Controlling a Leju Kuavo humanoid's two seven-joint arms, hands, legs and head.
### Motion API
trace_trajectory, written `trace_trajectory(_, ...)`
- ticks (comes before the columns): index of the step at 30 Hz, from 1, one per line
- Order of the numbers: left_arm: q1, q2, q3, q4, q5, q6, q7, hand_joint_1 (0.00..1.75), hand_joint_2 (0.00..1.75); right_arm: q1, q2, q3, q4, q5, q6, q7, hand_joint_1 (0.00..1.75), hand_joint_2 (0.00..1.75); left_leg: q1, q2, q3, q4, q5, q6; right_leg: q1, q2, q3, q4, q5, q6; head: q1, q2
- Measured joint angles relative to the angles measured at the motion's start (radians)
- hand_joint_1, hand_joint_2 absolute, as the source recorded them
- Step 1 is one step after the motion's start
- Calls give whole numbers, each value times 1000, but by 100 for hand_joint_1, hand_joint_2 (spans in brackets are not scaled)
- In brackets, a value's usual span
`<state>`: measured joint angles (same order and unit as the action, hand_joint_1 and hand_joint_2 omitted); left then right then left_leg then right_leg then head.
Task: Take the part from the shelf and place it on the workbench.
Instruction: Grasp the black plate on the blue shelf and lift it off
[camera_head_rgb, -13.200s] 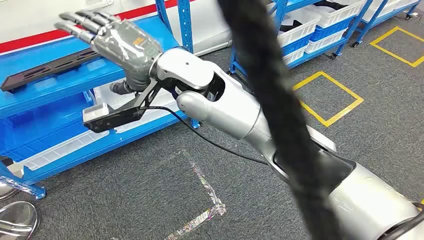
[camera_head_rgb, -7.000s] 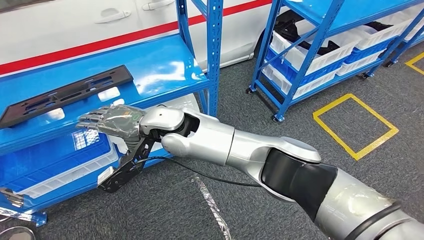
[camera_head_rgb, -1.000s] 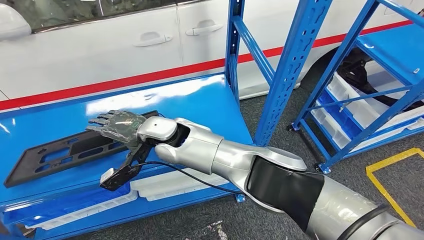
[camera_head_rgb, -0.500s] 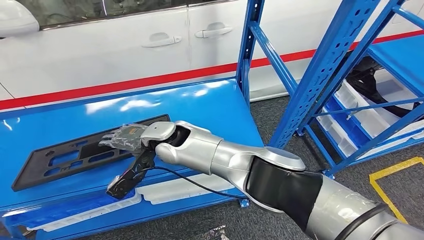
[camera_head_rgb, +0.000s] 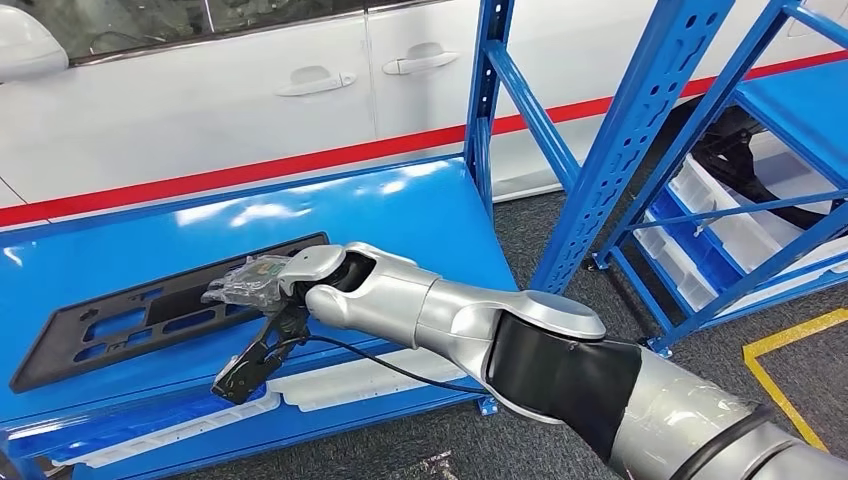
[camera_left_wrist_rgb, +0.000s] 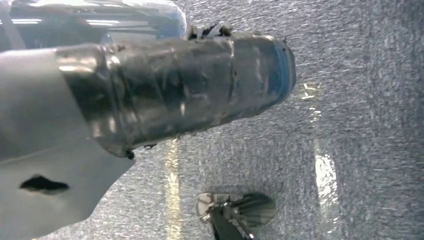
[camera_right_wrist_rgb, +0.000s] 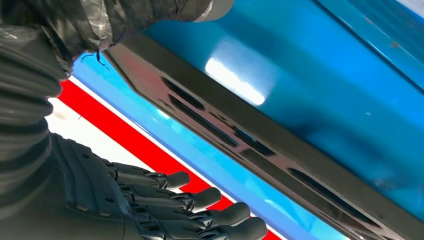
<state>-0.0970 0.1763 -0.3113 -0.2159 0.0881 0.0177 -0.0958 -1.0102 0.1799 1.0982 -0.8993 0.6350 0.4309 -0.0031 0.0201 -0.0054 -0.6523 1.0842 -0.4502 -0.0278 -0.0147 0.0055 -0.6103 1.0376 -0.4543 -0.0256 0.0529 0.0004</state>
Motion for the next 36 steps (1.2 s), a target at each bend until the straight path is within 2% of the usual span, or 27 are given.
trace_trajectory(1, -1, 0, 0, 0, 0, 1, 0, 0, 0, -2, 2, 2, 2, -4, 2, 1, 0, 175, -2, -1, 20, -41, 10, 4, 1, 1, 0, 0, -1, 5, 0, 0)
trace_trajectory(2, -3, 0, 0, 0, 0, 1, 2, 0, 0, -3, 4, 4, 4, -7, 4, 2, 0, 175, -5, -2, 30, -60, 10, 8, 3, 2, -1, 0, -1, 10, 0, 0)
trace_trajectory(5, -2, 0, 0, 0, -1, 1, 4, 0, 0, -3, 9, 12, 15, -16, -29, 16, 0, 175, -6, -4, 33, -66, 11, 28, 5, 2, 0, -4, -1, 23, 1, 0)
trace_trajectory(6, -2, -1, 0, 0, -2, 1, 3, 0, 0, -3, 10, 13, 20, -16, -56, 24, 0, 175, -4, -3, 34, -68, 13, 34, 5, 1, -5, 9, -12, 27, 1, 0)
trace_trajectory(8, -2, -1, 0, 0, -6, 0, 0, 0, 0, -1, 15, 13, 36, -8, -120, 36, 0, 175, -4, -3, 37, -72, 15, 46, 5, -1, -45, 96, -62, 32, 2, 0)
trace_trajectory(10, -3, -3, 0, 0, -11, -1, -4, 0, 0, 5, 21, 13, 59, 2, -166, 40, 0, 175, -8, -2, 36, -71, 15, 52, 6, -2, -109, 232, -119, 31, 2, 0)
trace_trajectory(11, -2, -3, 0, 0, -13, -2, -5, 0, 0, 10, 24, 13, 72, 7, -178, 39, 0, 175, -11, -3, 36, -71, 14, 53, 7, -2, -131, 273, -127, 29, 2, 0)
trace_trajectory(12, -2, -4, 0, 0, -14, -2, -6, 0, 0, 14, 28, 13, 86, 12, -184, 37, 0, 175, -15, -3, 37, -70, 14, 54, 10, -2, -134, 276, -116, 24, 2, 0)
trace_trajectory(13, -2, -5, 0, 0, -15, -2, -8, 0, 0, 17, 32, 13, 100, 17, -187, 35, 0, 175, -18, -4, 37, -70, 13, 54, 13, -2, -119, 241, -89, 16, 2, 0)
trace_trajectory(15, -2, -8, -1, 0, -17, -3, -12, 0, 0, 18, 43, 13, 130, 27, -194, 33, 0, 175, -23, -6, 38, -68, 12, 55, 23, -2, -52, 102, -25, -6, 1, 0)
trace_trajectory(17, -3, -10, -1, 0, -19, -4, -16, 0, 0, 18, 55, 13, 158, 34, -207, 36, 0, 175, -26, -5, 35, -66, 12, 52, 29, -5, -6, 8, 3, -18, 0, 0)
trace_trajectory(20, -2, -12, -2, 0, -21, -6, -22, 0, 0, 22, 65, 13, 199, 39, -239, 48, 0, 175, -24, -3, 33, -69, 13, 41, 28, -7, 3, -13, 8, -19, 1, 0)
trace_trajectory(22, -1, -15, -2, 0, -22, -7, -24, 0, 0, 23, 71, 12, 225, 47, -278, 63, 0, 175, -23, -1, 21, -39, -11, 28, 20, -7, 10, -25, 14, -23, -1, 0)
trace_trajectory(23, 0, -16, -2, 0, -22, -7, -24, 0, 0, 24, 75, 11, 238, 51, -299, 72, 0, 175, -20, -1, 1, 5, -37, 21, 17, -7, 12, -28, 16, -24, -2, 0)
trace_trajectory(25, -1, -17, -4, 0, -22, -8, -24, 0, 0, 27, 80, 7, 263, 58, -330, 88, 0, 175, -13, 0, -59, 134, -95, 9, 15, -7, 13, -28, 17, -25, -2, 0)
trace_trajectory(26, 0, -18, -6, 0, -22, -8, -24, 0, 0, 31, 81, 6, 273, 60, -337, 94, 0, 175, -10, 0, -84, 184, -108, 4, 15, -8, 12, -28, 16, -26, -2, 0)
trace_trajectory(27, 2, -19, -7, 0, -22, -8, -24, 0, 0, 35, 81, 4, 282, 64, -340, 99, 0, 175, -7, 0, -94, 200, -103, 1, 14, -7, 12, -27, 15, -25, -2, 0)
trace_trajectory(28, 4, -19, -8, 0, -22, -8, -24, 0, 0, 38, 81, 2, 291, 67, -342, 103, 0, 175, -4, 0, -84, 175, -78, -2, 14, -6, 12, -25, 14, -24, -2, 0)
trace_trajectory(30, 4, -21, -10, 0, -23, -9, -25, 0, 0, 40, 85, -3, 306, 72, -347, 112, 0, 175, 0, 2, -20, 43, -10, -3, 12, -4, 12, -18, 8, -19, -2, 0)
trace_trajectory(31, 3, -21, -13, 0, -23, -9, -25, 0, 0, 40, 87, -7, 314, 75, -349, 117, 0, 175, -1, 1, 11, -18, 10, 0, 13, -2, 10, -13, 6, -14, -2, 0)
trace_trajectory(32, 1, -21, -16, 0, -23, -9, -26, 0, 0, 40, 90, -10, 322, 79, -351, 123, 0, 175, -4, 1, 30, -55, 17, 5, 15, -2, 8, -11, 4, -10, -2, 0)
trace_trajectory(33, 0, -21, -19, 0, -23, -9, -27, 0, 0, 41, 91, -12, 330, 84, -351, 129, 0, 175, -7, 0, 37, -69, 13, 10, 16, -2, 6, -9, 3, -5, -2, 0)
trace_trajectory(36, 0, -24, -24, 0, -24, -9, -27, 0, 0, 46, 96, -21, 350, 92, -353, 149, 0, 175, -5, 0, 40, -76, 17, 29, 16, -2, 2, -3, -5, 9, -2, 0)
